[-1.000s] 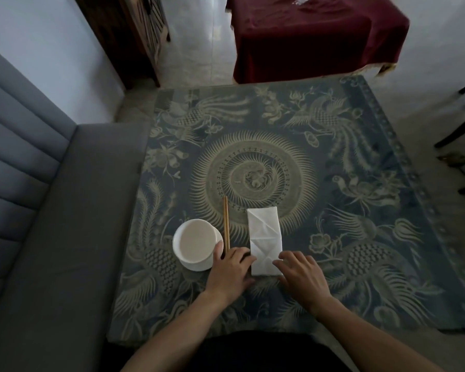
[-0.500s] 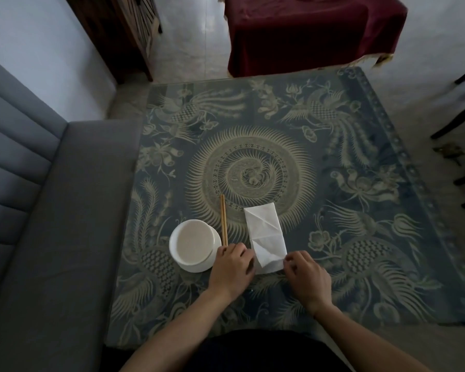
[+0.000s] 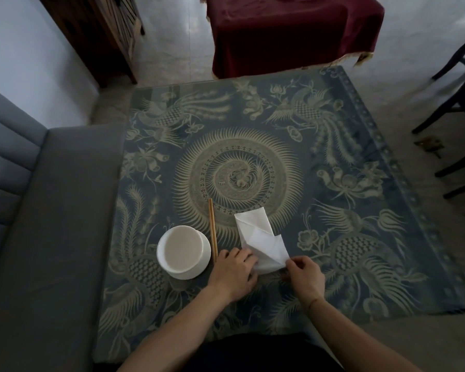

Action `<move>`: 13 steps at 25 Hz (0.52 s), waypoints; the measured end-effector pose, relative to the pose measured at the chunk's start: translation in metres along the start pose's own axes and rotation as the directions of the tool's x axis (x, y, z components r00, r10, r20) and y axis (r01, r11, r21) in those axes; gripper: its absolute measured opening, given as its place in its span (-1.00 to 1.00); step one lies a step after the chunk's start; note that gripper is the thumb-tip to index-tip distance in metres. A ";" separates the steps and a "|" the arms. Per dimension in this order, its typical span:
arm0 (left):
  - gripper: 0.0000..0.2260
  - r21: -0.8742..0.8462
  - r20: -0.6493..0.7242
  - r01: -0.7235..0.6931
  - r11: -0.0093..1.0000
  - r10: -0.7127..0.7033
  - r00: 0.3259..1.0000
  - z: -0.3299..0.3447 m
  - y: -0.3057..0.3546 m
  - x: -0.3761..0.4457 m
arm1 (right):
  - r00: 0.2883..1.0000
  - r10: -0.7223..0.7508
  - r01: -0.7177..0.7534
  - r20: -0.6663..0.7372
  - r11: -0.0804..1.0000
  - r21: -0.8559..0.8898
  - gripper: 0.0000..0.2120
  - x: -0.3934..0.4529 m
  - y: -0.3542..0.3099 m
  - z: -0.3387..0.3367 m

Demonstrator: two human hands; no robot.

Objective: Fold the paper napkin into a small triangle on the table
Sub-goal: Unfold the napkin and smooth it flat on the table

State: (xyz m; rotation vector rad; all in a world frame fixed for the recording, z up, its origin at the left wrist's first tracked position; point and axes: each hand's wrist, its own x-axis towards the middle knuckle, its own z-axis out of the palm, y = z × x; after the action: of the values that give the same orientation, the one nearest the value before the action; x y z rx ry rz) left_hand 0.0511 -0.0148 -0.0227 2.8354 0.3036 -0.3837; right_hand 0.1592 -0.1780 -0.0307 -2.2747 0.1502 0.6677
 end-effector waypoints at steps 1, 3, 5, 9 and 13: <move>-0.64 0.008 0.016 0.010 1.000 -0.010 1.000 -0.002 0.002 0.004 | 1.000 0.018 -0.018 0.002 1.000 0.010 -0.88 0.001 0.002 0.001; -0.61 0.014 0.056 0.039 0.999 -0.039 0.998 -0.007 0.006 0.012 | 0.999 0.042 -0.043 0.032 0.999 0.024 -0.89 0.002 0.006 0.000; -0.58 0.026 0.096 0.052 0.998 -0.054 0.994 -0.011 0.008 0.021 | 0.996 0.018 -0.017 0.083 1.000 -0.007 -0.91 0.004 0.011 -0.002; -0.47 0.092 0.188 0.024 0.995 -0.042 0.981 -0.019 0.011 0.034 | 0.972 -0.117 0.143 0.202 0.983 -0.115 -0.83 0.007 0.010 -0.010; -0.35 0.136 0.233 0.020 0.991 -0.051 0.971 -0.022 0.017 0.041 | 0.930 -0.317 0.351 0.187 0.916 -0.195 -0.69 0.013 -0.009 -0.015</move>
State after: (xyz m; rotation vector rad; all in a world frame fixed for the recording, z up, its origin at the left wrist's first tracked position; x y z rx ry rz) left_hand 0.0993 -0.0177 -0.0097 2.8747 0.2896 -0.7686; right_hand 0.1797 -0.1808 -0.0230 -2.3712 -0.4021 0.6976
